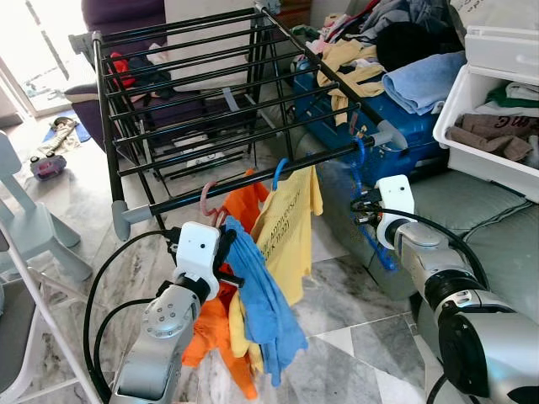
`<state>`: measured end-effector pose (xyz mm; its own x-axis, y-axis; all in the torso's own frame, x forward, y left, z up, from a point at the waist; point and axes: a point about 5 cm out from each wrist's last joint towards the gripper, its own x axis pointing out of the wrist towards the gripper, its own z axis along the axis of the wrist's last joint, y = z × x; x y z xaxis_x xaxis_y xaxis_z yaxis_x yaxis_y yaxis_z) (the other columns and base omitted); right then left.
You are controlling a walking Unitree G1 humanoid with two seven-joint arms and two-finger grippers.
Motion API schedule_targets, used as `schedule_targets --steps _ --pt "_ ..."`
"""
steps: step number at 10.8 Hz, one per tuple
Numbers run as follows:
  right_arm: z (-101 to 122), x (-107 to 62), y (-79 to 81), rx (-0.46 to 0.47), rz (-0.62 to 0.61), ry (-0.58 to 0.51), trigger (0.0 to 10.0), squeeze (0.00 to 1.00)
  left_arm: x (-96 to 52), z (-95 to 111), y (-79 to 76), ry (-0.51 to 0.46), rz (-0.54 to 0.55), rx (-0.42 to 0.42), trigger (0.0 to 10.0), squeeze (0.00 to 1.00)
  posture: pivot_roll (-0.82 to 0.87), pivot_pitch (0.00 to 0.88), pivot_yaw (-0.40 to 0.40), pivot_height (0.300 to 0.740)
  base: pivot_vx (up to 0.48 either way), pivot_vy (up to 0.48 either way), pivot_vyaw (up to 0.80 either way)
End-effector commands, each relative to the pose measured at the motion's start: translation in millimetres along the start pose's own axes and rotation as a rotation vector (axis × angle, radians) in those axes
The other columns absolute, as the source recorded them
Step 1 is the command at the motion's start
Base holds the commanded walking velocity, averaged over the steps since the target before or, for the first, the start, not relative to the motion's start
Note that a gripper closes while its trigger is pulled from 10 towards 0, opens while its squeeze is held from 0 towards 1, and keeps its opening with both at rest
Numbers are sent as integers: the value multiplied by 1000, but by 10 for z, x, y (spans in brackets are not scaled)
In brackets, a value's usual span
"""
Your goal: Hang hanger
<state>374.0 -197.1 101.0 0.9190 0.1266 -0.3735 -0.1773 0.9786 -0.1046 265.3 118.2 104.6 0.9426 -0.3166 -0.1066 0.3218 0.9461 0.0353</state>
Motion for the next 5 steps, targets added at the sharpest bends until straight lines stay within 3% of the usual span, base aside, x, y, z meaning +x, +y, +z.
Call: schedule_targets --steps 1,5 --pt "61 21 33 12 5 -4 314 0 25 31 20 -9 5 10 10000 0 -99 0 54 740 0 0 0" --pt "65 18 24 9 10 -6 0 0 29 15 4 -3 -4 8 10000 0 -100 0 53 740 0 0 0"
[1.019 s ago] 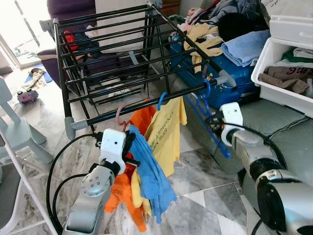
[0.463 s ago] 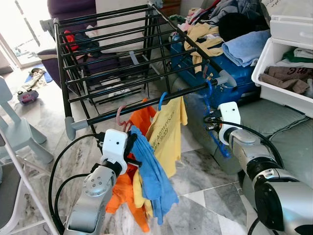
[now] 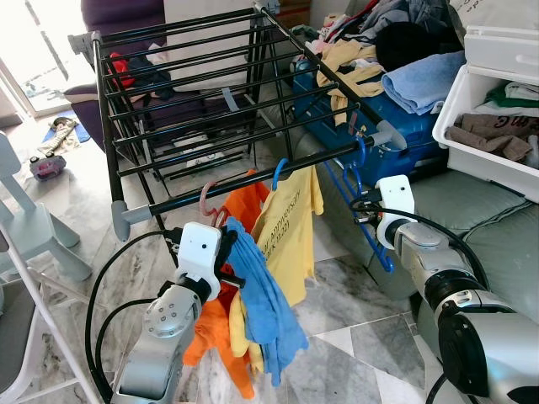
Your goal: Hang hanger
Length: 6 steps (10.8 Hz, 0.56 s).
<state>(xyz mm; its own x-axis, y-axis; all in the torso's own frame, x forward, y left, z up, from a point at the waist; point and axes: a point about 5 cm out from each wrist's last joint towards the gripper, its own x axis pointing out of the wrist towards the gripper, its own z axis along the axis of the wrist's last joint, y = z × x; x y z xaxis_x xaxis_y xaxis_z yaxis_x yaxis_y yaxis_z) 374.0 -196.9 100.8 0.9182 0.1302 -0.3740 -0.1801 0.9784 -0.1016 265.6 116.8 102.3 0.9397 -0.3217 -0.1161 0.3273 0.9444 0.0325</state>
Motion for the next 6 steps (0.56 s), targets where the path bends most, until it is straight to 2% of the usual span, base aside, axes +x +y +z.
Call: schedule_targets --steps 1,2,3,4,6 --pt "70 22 39 6 18 -10 118 0 18 35 16 -12 1 11 10000 0 -100 0 53 740 0 0 0" --pt "56 20 42 -1 19 -5 4941 0 17 35 15 -11 0 12 10000 0 -99 0 52 740 0 0 0" --pt "7 5 -4 -5 -10 13 10000 369 15 34 14 -9 1 10 10000 0 -101 0 54 740 0 0 0" --pt "-11 -4 -33 6 -22 18 10000 1000 15 32 12 -7 0 9 10000 0 -101 0 54 740 0 0 0" --pt "-4 -9 -55 2 -25 18 10000 1000 22 30 7 -4 -5 8 10000 0 -105 0 57 740 0 0 0"
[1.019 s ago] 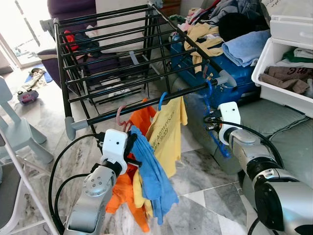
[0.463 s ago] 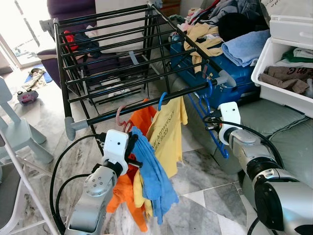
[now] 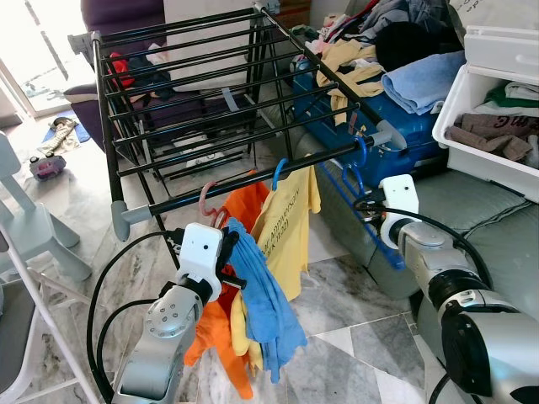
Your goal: Hang hanger
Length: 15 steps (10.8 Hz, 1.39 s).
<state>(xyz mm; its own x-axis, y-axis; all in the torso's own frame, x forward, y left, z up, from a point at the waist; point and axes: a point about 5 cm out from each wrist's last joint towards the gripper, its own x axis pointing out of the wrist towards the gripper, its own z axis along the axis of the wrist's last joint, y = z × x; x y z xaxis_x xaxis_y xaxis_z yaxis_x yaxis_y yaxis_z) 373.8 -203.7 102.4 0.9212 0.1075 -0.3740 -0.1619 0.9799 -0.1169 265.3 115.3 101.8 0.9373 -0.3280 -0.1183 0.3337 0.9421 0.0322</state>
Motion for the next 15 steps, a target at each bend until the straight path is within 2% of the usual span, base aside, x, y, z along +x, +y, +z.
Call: schedule_targets --steps 1,2,3,5,6,7,13,15 --pt "12 5 -11 7 -10 13 10000 1000 23 33 21 -5 0 8 10000 0 -104 0 58 740 0 0 0" --pt "20 3 -24 5 -13 13 10000 1000 24 31 20 -4 1 8 10000 0 -104 0 58 740 0 0 0" --pt "20 2 -25 -1 -7 18 10000 0 27 30 19 -3 2 8 10000 0 -103 0 57 740 0 0 0" --pt "5 1 -22 -7 2 29 10000 0 30 29 17 -1 -1 9 10000 0 -103 0 57 740 0 0 0" --pt "1 1 -21 -1 2 32 2235 0 32 28 17 0 -1 9 10000 0 -103 0 57 740 0 0 0" --pt "-6 4 -11 8 3 35 0 0 34 21 13 4 -6 12 10000 0 -103 0 58 740 0 0 0" --pt "13 18 36 63 14 23 0 0 44 4 -1 19 -18 20 10000 0 -103 0 60 740 0 0 0" --pt "150 26 16 72 -2 -47 0 0 38 -4 -9 21 -18 20 10000 0 -103 0 58 740 0 0 0"
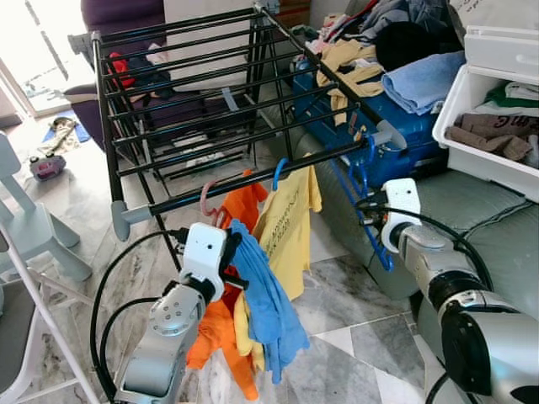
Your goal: Hang hanger
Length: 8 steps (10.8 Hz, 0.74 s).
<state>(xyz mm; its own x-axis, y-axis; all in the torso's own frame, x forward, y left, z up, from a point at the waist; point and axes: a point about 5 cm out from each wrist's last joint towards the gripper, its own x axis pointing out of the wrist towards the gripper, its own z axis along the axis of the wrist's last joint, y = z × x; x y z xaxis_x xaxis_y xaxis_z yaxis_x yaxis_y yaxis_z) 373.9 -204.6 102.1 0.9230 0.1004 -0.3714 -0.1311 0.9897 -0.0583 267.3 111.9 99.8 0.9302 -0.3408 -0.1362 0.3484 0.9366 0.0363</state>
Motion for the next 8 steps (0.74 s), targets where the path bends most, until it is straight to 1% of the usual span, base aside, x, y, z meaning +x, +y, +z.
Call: schedule_targets --steps 1,2,3,4,5,6,7,8 --pt "266 20 12 2 -6 -110 0 0 -12 7 33 -1 15 13 10000 0 -103 0 52 740 0 0 0" --pt "309 15 21 -4 8 -144 0 0 -24 3 49 -4 29 9 10000 0 -105 0 50 740 0 0 0" --pt "247 -10 37 -22 29 -168 0 0 -33 5 57 -11 41 7 10000 0 -107 0 44 740 0 0 0" --pt "163 -35 54 -30 42 -179 627 0 -33 10 59 -17 46 7 10000 0 -111 0 45 740 0 0 0" --pt "-100 -116 99 -61 65 -174 8392 0 -25 23 57 -25 47 4 10000 0 -116 0 47 740 0 0 0" --pt "-328 -221 137 -59 66 -165 10000 0 -18 34 54 -32 49 6 10000 0 -121 0 50 740 0 0 0" --pt "-432 -294 158 -61 58 -171 10000 0 -14 40 57 -38 52 6 10000 0 -130 0 53 740 0 0 0" --pt "-631 -469 173 -1 -6 -160 10000 0 -2 39 48 -41 54 8 10000 0 -143 0 52 740 0 0 0"
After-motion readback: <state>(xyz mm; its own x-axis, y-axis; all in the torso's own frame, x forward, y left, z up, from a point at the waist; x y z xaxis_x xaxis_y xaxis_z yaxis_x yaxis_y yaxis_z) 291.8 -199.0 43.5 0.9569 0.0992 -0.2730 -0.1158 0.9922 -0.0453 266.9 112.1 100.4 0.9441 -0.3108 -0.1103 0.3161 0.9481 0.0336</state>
